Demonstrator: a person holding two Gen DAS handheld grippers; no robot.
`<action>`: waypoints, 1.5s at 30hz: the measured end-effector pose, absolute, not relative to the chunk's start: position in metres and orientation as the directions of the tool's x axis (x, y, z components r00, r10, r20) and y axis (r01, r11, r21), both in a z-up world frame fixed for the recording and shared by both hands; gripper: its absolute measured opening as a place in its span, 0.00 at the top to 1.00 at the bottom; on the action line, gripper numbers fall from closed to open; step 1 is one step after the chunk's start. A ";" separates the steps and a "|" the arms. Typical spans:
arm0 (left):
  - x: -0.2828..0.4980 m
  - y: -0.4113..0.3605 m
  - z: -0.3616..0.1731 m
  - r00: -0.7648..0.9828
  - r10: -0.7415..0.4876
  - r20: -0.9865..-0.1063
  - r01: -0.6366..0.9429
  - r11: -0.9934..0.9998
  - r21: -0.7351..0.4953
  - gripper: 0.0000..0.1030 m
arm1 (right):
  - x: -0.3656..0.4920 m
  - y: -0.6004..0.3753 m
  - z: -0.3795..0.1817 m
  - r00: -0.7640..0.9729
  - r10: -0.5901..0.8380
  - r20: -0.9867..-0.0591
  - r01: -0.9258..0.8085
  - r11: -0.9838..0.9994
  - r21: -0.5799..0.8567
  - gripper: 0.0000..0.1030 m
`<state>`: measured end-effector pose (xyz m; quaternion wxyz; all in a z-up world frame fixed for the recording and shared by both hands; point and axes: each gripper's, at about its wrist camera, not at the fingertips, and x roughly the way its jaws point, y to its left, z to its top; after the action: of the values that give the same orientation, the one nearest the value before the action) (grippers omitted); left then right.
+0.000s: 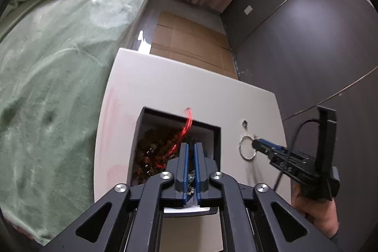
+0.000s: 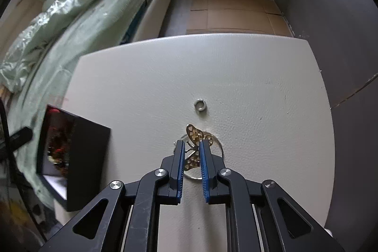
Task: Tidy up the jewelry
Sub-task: 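Drop the red string into the black box and open the left tool, then grasp the gold butterfly charm with the right tool and drop it in the box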
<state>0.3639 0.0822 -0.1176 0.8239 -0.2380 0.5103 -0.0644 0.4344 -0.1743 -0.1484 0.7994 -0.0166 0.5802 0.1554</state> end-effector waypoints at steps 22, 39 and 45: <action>0.331 0.139 -0.090 0.587 -0.313 -0.747 -0.196 0.840 -0.506 0.38 | 0.400 -0.087 -0.072 0.311 0.454 -0.835 -0.434 0.850 0.300 0.87; 0.309 0.175 -0.085 0.615 -0.264 -0.743 -0.247 0.830 -0.500 0.38 | 0.401 -0.025 -0.092 0.208 0.454 -0.866 -0.461 0.827 0.323 0.58; 0.314 0.163 -0.085 0.607 -0.282 -0.743 -0.220 0.838 -0.499 0.38 | 0.402 -0.057 -0.089 0.231 0.463 -0.856 -0.413 0.843 0.344 0.58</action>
<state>0.3143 0.1635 -0.0852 0.8504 -0.2838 0.4427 -0.0181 0.4025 -0.0567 -0.0889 0.7842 0.0222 0.5537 0.2793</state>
